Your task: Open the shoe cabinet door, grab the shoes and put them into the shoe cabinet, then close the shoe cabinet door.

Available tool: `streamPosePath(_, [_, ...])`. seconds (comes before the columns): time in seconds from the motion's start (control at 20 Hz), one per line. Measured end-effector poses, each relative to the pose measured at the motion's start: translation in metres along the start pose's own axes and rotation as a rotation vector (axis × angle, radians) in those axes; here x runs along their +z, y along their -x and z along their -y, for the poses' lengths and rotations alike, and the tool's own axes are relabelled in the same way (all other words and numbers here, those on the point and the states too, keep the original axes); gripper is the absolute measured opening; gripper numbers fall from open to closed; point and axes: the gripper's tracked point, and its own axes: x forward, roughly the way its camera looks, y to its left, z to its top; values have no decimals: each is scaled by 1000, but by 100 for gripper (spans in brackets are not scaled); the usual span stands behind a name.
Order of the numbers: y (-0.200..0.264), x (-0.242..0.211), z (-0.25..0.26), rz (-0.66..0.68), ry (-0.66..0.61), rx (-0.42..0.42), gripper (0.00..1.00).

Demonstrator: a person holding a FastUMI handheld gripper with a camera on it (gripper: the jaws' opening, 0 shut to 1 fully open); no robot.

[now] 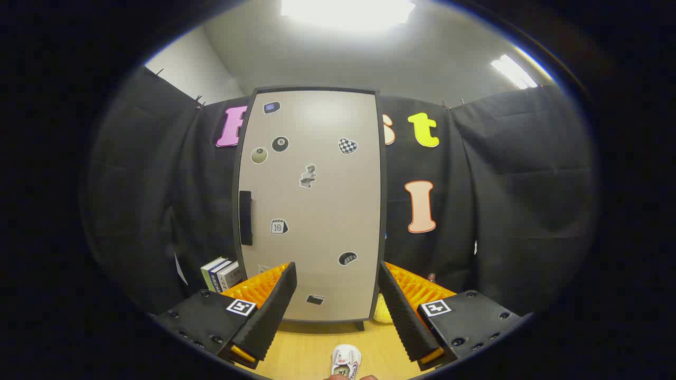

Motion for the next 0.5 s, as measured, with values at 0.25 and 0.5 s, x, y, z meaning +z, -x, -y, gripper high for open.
streamPosePath(0.25, [9,20,-1,47,32,-11,97])
streamPosePath(0.5, [11,25,-8,57,53,6,97])
